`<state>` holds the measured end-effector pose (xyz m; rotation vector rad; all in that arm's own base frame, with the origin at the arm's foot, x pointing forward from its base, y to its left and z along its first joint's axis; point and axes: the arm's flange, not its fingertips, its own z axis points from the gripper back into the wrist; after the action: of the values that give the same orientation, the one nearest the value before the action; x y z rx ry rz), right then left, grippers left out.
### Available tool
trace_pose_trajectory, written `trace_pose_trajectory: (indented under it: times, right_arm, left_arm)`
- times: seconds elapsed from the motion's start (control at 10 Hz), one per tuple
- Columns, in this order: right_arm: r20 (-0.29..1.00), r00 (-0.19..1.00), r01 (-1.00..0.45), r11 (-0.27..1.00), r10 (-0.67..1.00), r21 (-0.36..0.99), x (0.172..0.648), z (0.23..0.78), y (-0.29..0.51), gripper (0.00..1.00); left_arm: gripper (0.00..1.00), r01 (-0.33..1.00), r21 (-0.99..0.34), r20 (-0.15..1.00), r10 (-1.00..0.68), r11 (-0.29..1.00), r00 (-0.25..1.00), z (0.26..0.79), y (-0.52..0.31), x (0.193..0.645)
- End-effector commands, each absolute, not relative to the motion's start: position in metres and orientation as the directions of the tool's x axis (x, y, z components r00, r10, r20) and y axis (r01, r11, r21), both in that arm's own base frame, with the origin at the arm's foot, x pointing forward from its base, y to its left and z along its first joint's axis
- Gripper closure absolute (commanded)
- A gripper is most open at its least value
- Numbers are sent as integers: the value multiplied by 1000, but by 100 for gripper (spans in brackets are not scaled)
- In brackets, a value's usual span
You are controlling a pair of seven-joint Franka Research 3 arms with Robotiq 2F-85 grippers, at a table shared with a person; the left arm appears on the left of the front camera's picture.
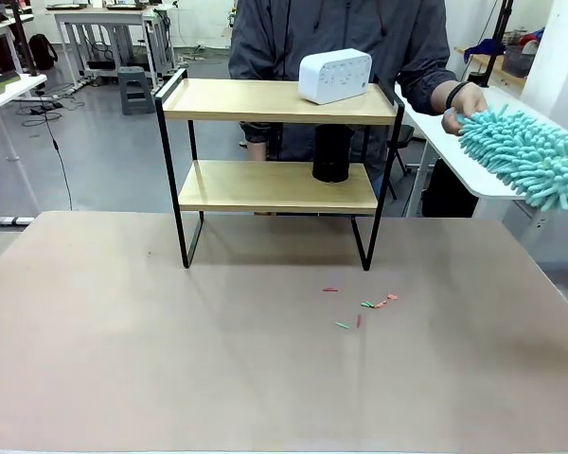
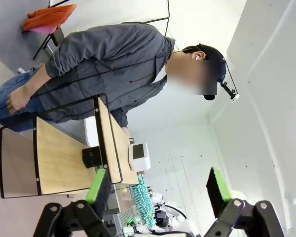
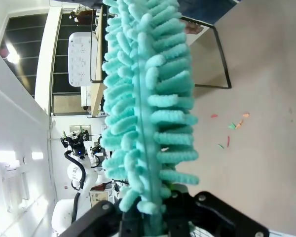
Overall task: Clean the shelf.
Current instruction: Hand the Duster back to the human.
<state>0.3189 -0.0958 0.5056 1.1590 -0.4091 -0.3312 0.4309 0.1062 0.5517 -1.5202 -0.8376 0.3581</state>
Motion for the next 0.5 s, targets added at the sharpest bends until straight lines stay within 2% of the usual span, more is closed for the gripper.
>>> trace_pose_trajectory:
  times: [0.0, 0.1, 0.2, 0.3, 0.4]
  right_arm:
    - [139, 881, 44, 371, -453, 928, 317, 504, -97, 100]
    - [140, 879, 42, 366, -455, 929, 319, 506, -96, 83]
    - [131, 886, 40, 355, -445, 934, 319, 505, -94, 28]
    - [131, 888, 35, 349, -441, 937, 319, 504, -92, 27]
    - [137, 895, 21, 347, -424, 938, 318, 506, -89, 0]
  left_arm:
    - [0, 292, -954, 261, 676, 70, 689, 551, 105, 428]
    - [0, 292, -954, 261, 676, 70, 689, 551, 105, 428]
    - [0, 292, -954, 261, 676, 70, 689, 551, 105, 428]
    - [0, 292, -954, 261, 676, 70, 689, 551, 105, 428]
    - [0, 292, -954, 261, 676, 70, 689, 551, 105, 428]
